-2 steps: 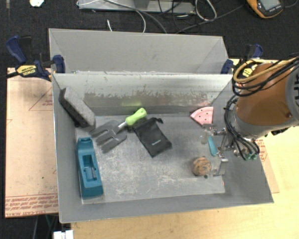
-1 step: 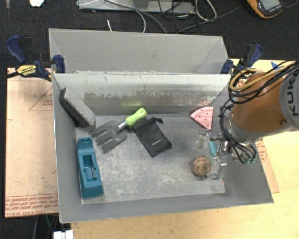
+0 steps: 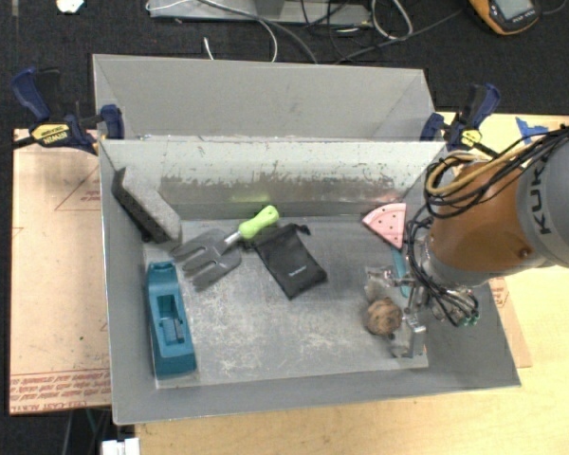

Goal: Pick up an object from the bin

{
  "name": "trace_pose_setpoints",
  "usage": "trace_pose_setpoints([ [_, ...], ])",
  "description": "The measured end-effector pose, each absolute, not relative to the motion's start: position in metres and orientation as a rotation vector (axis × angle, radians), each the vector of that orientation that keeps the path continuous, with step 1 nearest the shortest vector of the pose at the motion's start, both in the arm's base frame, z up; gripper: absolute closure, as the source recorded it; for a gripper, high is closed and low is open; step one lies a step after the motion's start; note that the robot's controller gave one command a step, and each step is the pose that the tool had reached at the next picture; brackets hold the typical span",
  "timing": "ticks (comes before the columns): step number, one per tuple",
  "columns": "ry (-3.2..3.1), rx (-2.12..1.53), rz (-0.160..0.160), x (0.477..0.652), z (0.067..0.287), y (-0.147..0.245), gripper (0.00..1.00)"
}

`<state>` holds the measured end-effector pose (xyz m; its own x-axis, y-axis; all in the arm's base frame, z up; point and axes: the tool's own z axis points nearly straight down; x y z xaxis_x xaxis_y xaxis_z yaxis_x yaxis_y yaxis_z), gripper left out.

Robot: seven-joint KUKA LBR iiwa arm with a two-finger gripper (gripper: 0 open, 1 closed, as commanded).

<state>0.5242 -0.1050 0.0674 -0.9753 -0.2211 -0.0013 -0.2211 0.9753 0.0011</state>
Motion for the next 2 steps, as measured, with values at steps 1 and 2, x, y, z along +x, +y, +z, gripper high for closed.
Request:
trace_pose_setpoints([
  [1, 3.13, -0.249, 0.002, 0.5275, 0.0717, -0.1136, 1.0],
  [2, 3.13, -0.249, 0.002, 0.5275, 0.0718, -0.1136, 1.0],
])
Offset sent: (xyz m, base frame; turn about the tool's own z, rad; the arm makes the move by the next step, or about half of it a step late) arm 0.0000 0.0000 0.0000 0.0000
